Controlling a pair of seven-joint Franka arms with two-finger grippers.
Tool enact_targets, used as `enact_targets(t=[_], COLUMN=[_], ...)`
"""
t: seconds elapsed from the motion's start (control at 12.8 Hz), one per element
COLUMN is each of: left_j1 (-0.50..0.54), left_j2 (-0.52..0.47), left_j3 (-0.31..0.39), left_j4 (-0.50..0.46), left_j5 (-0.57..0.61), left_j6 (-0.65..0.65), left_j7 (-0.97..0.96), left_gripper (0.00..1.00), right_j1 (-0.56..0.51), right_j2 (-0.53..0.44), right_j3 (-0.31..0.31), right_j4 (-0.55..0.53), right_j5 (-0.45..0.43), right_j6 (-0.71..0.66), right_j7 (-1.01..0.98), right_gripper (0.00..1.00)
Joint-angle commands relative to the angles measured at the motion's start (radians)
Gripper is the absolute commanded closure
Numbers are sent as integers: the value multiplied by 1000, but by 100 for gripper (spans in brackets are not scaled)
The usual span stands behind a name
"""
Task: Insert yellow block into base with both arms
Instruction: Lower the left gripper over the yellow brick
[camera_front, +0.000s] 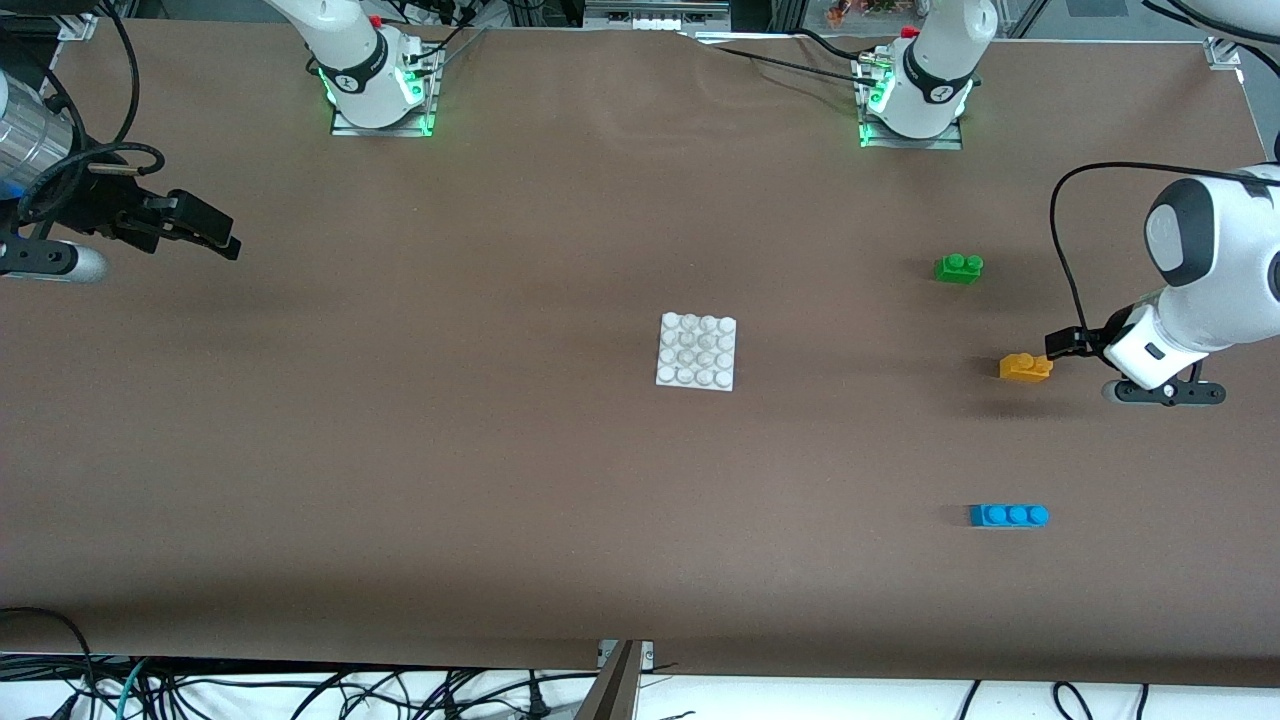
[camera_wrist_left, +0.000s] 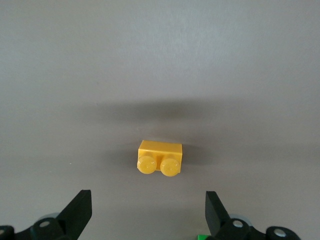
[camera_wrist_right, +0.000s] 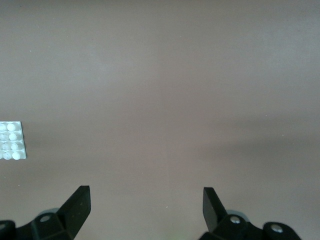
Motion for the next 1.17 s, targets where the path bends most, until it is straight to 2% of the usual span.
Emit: enact_targets(t=[0.0,0.23,0.39,0.62,0.7,1.09], left_j1=[-3,-5,-3,12,14,18], left_j2=[18,35,38,38,38,66], left_j3=[-2,-2,-2,-2,-2,-2], left_j4=[-14,-25,-65,-210,-229,-229], left_j5=[13,19,16,16,16,16], left_j6=[13,39,82,293,316,364], left_j7=[20,43,95,103,103,182], left_gripper=[0,0,0,0,0,0], right_j1=[-17,-15,-18,-18,-17,-14], right_j2=[-1,1,-1,1,-1,1], right_j3=[16,17,16,16,16,16], right_j4=[13,19,21,21,21,21], right_j5=[-9,-9,-9,-7,-10,-7], right_j6=[-3,4,7,-2,0,9], right_j7=[-26,-22,-19,14,14,20], right_gripper=[1,1,1,1,1,1])
